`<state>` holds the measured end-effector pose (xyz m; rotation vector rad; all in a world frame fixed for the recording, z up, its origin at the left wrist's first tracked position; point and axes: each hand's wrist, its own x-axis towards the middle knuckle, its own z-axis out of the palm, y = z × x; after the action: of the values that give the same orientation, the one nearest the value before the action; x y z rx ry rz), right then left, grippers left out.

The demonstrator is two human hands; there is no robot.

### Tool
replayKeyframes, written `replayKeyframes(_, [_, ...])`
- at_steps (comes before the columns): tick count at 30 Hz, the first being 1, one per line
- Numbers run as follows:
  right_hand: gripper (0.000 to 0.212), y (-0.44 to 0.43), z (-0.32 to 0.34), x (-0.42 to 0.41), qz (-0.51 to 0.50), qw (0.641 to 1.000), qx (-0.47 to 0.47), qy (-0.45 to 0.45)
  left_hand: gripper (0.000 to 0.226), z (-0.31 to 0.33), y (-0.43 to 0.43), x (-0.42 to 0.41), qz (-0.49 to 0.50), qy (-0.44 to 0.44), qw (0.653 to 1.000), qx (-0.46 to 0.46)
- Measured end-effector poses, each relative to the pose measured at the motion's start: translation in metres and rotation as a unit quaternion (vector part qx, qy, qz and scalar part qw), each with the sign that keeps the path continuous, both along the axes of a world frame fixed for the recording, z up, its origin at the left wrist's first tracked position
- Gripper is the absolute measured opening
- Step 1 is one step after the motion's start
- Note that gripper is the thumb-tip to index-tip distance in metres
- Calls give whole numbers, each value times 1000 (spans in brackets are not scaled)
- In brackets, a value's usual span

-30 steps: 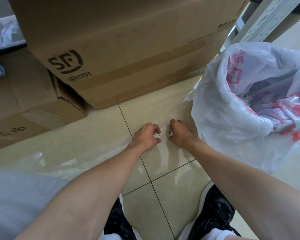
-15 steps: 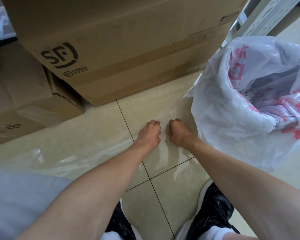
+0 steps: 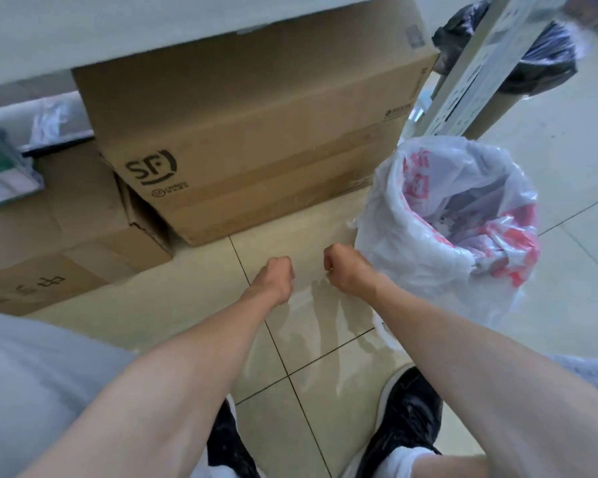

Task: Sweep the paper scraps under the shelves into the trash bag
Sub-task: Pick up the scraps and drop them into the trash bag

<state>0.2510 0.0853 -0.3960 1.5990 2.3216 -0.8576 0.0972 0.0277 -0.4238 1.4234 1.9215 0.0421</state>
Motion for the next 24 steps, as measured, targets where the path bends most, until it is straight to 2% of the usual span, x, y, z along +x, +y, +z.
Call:
replayKeyframes(6, [15, 12, 69, -9, 23, 997, 66, 32, 20, 61, 7, -3, 1, 12, 999, 41])
replayKeyframes(11, [14, 30, 134, 10, 4, 992, 113, 58, 16, 124, 22, 2, -6, 34, 996, 79])
replayKeyframes(18, [28, 54, 205, 71, -1, 981, 196, -3, 16, 191, 62, 36, -18, 15, 987, 159])
replayKeyframes(24, [33, 72, 223, 120, -30, 978, 203, -34, 13, 213, 91, 94, -60, -16, 979, 192])
